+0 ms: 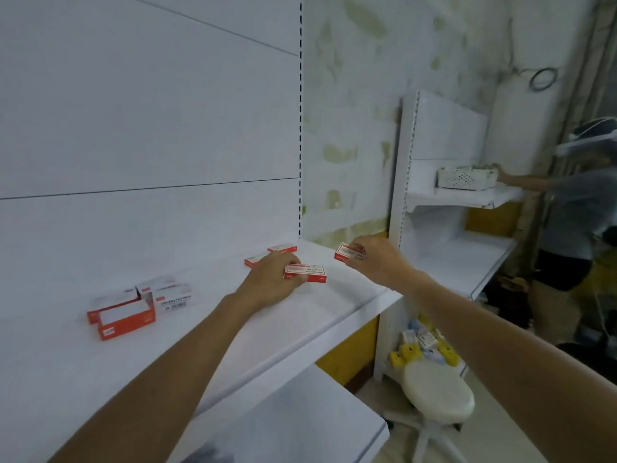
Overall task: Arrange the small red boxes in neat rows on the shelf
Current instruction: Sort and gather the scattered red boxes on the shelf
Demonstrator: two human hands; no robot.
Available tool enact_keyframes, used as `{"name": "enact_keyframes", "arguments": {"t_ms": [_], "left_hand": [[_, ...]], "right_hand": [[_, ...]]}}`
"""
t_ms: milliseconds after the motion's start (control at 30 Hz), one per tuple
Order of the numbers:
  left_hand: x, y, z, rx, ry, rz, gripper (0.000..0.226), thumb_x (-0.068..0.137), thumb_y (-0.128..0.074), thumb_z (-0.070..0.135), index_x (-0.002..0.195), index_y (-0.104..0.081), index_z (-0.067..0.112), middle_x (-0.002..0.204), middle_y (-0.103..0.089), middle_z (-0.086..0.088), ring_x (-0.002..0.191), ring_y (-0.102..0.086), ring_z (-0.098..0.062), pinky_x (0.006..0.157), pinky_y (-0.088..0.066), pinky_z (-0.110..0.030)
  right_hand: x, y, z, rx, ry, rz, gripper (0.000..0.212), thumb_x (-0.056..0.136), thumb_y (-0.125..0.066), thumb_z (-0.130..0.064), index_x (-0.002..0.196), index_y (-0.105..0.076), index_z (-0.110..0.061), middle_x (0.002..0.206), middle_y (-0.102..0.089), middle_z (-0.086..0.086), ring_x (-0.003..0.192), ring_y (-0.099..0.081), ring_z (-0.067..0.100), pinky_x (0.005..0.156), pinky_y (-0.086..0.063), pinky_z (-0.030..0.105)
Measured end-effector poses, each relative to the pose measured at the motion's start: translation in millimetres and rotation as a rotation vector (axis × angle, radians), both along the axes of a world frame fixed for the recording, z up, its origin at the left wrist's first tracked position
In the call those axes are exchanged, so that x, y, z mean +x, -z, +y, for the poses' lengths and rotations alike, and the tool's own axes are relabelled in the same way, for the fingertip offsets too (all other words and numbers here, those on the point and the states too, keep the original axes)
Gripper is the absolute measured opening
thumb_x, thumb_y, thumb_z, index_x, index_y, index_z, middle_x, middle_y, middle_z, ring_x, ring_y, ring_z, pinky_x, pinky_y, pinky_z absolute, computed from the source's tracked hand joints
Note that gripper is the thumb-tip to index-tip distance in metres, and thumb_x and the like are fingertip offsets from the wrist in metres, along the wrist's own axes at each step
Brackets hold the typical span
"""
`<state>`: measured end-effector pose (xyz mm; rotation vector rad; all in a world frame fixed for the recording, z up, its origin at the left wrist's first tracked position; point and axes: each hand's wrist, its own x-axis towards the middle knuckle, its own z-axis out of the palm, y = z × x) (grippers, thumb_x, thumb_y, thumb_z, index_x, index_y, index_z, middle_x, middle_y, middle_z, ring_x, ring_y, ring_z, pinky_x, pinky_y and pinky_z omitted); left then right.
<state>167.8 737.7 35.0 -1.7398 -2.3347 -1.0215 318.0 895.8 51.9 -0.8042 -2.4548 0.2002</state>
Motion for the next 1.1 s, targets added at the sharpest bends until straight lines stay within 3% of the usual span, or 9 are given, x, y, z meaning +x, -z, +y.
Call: {"name": "enact_keyframes", "arguments": {"t_ms": [167, 333, 467, 733, 967, 1100], "left_hand": [[-24, 0, 29, 0.012, -0.063, 0.01, 0.03, 0.086, -0.061, 0.026, 0.114, -0.06, 0.013, 0.118, -0.058, -0.007, 0.106, -0.052, -0.019, 0.076, -0.03, -0.015], [-43, 6, 49, -0.041, -0.191, -0.01, 0.035, 0.087, -0.058, 0.032, 0.119, -0.057, 0.017, 0.114, -0.056, -0.005, 0.103, -0.055, -0.02, 0.082, -0.037, -0.022], [-51, 8, 58, -0.014, -0.292, -0.004, 0.031, 0.087, -0.058, 0.032, 0.114, -0.058, 0.017, 0.108, -0.057, -0.003, 0.094, -0.052, -0.015, 0.079, -0.035, -0.021], [-47, 13, 75, -0.006, -0.574, 0.052, 0.033, 0.086, -0.059, 0.033, 0.114, -0.06, 0.015, 0.11, -0.06, -0.006, 0.098, -0.052, -0.018, 0.078, -0.035, -0.022], [-39, 34, 79, -0.205, -0.706, 0.013, 0.039, 0.086, -0.055, 0.035, 0.12, -0.057, 0.016, 0.115, -0.057, -0.012, 0.108, -0.054, -0.027, 0.089, -0.042, -0.03], [-38, 31, 84, -0.213, -0.725, -0.014, 0.041, 0.086, -0.055, 0.035, 0.123, -0.055, 0.017, 0.12, -0.057, -0.01, 0.109, -0.053, -0.025, 0.087, -0.04, -0.027]], "right_hand": [[-37, 7, 33, 0.012, -0.078, -0.025, 0.021, 0.085, -0.061, -0.03, 0.097, -0.061, -0.013, 0.095, -0.06, 0.004, 0.074, -0.051, 0.017, 0.06, -0.038, 0.024], [-74, 16, 70, -0.023, -0.186, 0.012, 0.03, 0.085, -0.06, -0.027, 0.108, -0.058, -0.007, 0.104, -0.061, 0.008, 0.091, -0.056, 0.024, 0.079, -0.046, 0.034], [-107, 14, 97, -0.007, -0.312, -0.013, 0.032, 0.084, -0.061, -0.027, 0.107, -0.057, -0.006, 0.105, -0.062, 0.01, 0.093, -0.056, 0.027, 0.082, -0.047, 0.037], [-147, 3, 123, 0.001, -0.611, -0.03, 0.028, 0.084, -0.061, -0.023, 0.111, -0.059, -0.014, 0.109, -0.064, 0.005, 0.101, -0.057, 0.024, 0.086, -0.047, 0.036], [-165, 32, 127, -0.037, -0.735, -0.24, 0.032, 0.084, -0.061, -0.025, 0.114, -0.062, -0.017, 0.12, -0.062, 0.004, 0.111, -0.054, 0.022, 0.094, -0.04, 0.027], [-169, 33, 129, 0.014, -0.716, -0.267, 0.035, 0.082, -0.058, -0.031, 0.116, -0.06, -0.021, 0.121, -0.061, 0.003, 0.114, -0.052, 0.023, 0.097, -0.041, 0.033]]}}
